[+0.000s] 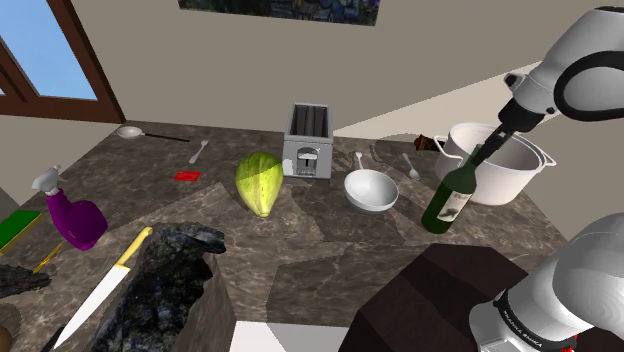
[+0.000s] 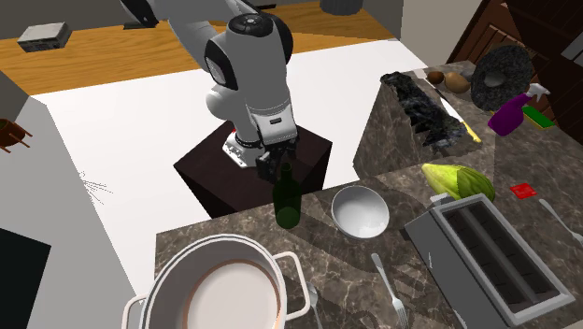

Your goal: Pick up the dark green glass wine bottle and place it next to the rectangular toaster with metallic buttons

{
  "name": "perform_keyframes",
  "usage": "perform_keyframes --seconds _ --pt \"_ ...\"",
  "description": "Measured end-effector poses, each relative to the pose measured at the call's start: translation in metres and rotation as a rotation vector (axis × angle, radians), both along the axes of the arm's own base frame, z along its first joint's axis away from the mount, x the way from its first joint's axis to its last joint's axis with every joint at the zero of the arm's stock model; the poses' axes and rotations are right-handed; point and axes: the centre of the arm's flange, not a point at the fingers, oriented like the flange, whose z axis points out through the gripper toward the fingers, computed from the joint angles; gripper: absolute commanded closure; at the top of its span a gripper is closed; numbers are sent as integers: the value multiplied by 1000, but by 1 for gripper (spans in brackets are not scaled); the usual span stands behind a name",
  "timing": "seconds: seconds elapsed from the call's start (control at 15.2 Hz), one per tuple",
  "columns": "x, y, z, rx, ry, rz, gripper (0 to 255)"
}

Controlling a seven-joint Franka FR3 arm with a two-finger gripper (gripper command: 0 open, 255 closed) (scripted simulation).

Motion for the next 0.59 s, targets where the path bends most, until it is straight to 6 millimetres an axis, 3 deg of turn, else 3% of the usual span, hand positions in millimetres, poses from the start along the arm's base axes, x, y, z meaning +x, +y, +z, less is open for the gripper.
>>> perform_keyframes --seconds 0.33,0.4,0.59 --pt "0 0 -1 0 -1 0 0" --pt "0 0 -1 0 -1 0 255" --pt "0 0 -1 0 -1 0 255"
